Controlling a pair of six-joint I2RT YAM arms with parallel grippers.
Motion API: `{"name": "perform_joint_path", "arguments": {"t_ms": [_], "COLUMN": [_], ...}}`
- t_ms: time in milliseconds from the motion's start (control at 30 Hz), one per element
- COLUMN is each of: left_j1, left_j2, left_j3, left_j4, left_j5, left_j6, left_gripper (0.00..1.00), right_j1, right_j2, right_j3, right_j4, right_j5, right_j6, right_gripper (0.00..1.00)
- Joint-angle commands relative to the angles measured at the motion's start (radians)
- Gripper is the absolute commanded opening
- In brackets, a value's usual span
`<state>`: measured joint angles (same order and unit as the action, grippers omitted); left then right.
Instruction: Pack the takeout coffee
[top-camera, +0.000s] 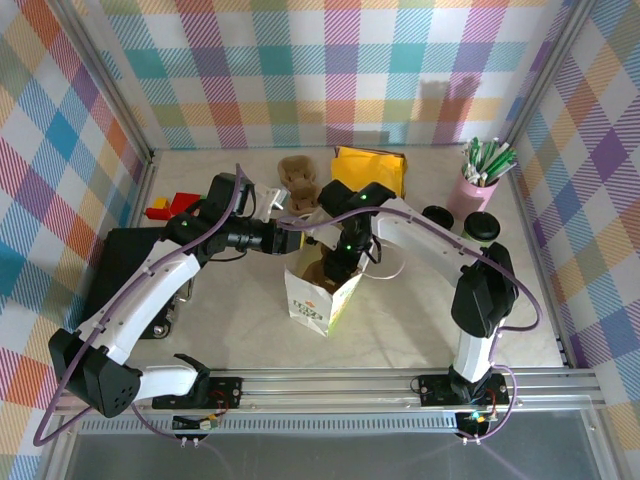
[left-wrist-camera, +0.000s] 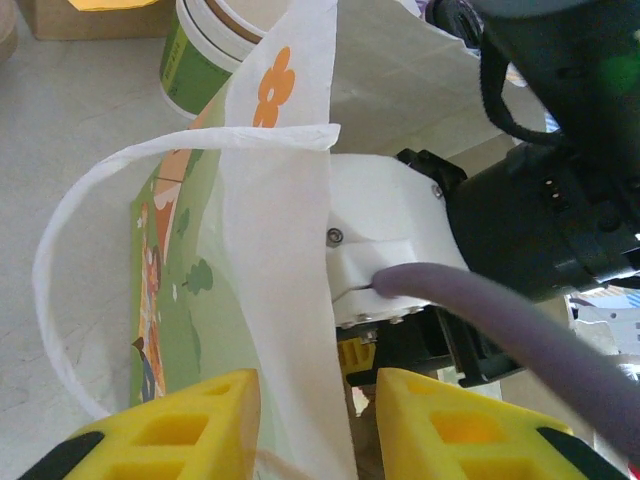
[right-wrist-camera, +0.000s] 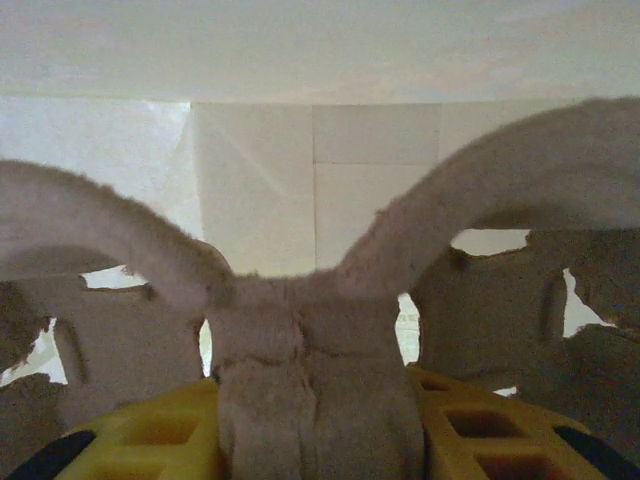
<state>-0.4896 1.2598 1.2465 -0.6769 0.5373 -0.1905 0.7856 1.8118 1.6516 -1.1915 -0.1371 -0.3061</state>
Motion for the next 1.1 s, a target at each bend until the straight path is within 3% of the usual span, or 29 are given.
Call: {"name": "perform_joint_path", "arguments": {"t_ms": [0, 500, 867, 1067], "left_j1": [-0.012, -0.012, -0.015, -0.035], "left_j2": [-0.008, -0.044, -0.082, -0.070], "left_j3": [0.003, -0.020, 0.027, 0.127], "left_j4": [0.005, -0.003, -0.084, -0.182], "left_j5": [-0.006, -0.028, -0.076, -0.222], "left_j6": [0.002, -0.010, 0.005, 0.012], "left_gripper": [0.36, 0.35, 0.36, 0.35], "right_j1": [0.015, 0.027, 0.027, 0.021], "right_j2": [0.015, -0.020, -0.135, -0.185], "right_j3": [-0.022, 0.028, 0.148, 0.226], "right_j4": [-0.017, -0.009, -0.014, -0.001], "right_j5": [0.013, -0.032, -0.092, -0.037], "right_j6": [-0.024, -0.021, 0.066, 0.218], "right_gripper": [0.42, 0.70, 0.76, 0.76]}}
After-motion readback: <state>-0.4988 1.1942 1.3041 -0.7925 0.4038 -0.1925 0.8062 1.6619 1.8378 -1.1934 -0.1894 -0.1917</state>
